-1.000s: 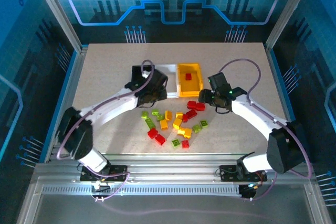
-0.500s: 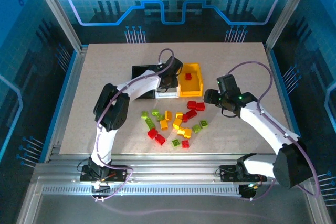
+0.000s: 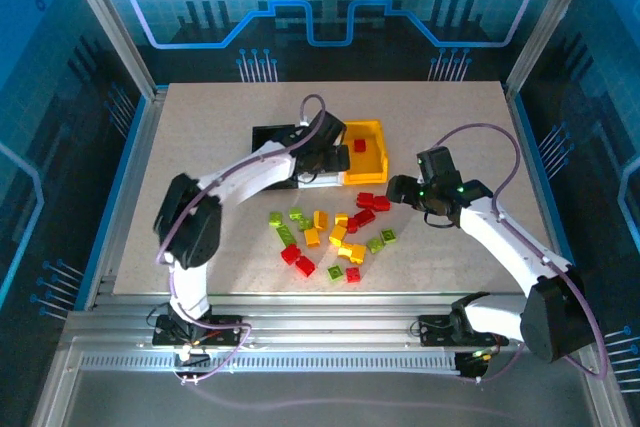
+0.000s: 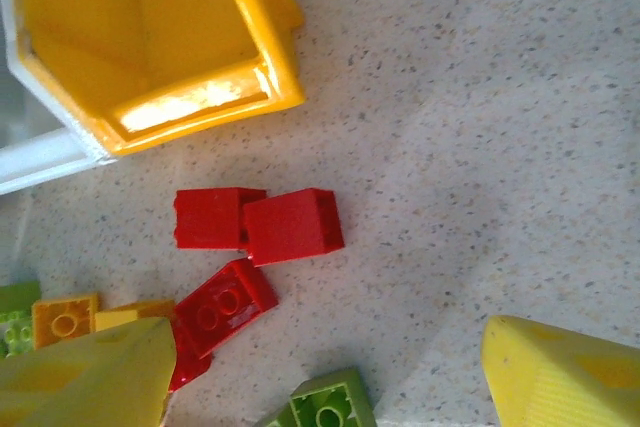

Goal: Sort the legos into containers by color

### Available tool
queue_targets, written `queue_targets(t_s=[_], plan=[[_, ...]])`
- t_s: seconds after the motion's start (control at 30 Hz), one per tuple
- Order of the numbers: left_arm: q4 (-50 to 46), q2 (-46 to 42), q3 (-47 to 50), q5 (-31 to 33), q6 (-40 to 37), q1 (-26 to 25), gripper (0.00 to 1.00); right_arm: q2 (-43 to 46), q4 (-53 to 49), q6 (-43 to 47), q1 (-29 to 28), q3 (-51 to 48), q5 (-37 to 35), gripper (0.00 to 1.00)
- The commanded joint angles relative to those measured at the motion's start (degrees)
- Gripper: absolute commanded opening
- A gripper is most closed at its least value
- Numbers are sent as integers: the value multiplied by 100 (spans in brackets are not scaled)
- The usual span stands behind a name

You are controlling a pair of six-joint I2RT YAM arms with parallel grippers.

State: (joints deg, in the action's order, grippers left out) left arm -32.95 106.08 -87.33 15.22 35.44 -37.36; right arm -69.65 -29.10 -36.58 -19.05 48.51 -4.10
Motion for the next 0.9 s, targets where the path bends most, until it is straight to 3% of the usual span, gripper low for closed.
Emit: queue_targets(t_s=[0.0,0.17,0.3,0.53,0.87], plan=[[-31,-819,740,-342,-35,-220,94,14,-95,182,36,0,321,82],[-68,-1501,2094,-682,134,-511,92,39,-44,187,24,-156,337,82],[141,-1570,2698,-918,194,-868,87,-39,53,126,15,-179,392,82],[389,-1311,2994,-1017,424,-1089,71,-28,22,125,-11,-73,358,82],[256,-804,2916,-583,352,-1093,62,54,-25,125,-11,-61,315,82]])
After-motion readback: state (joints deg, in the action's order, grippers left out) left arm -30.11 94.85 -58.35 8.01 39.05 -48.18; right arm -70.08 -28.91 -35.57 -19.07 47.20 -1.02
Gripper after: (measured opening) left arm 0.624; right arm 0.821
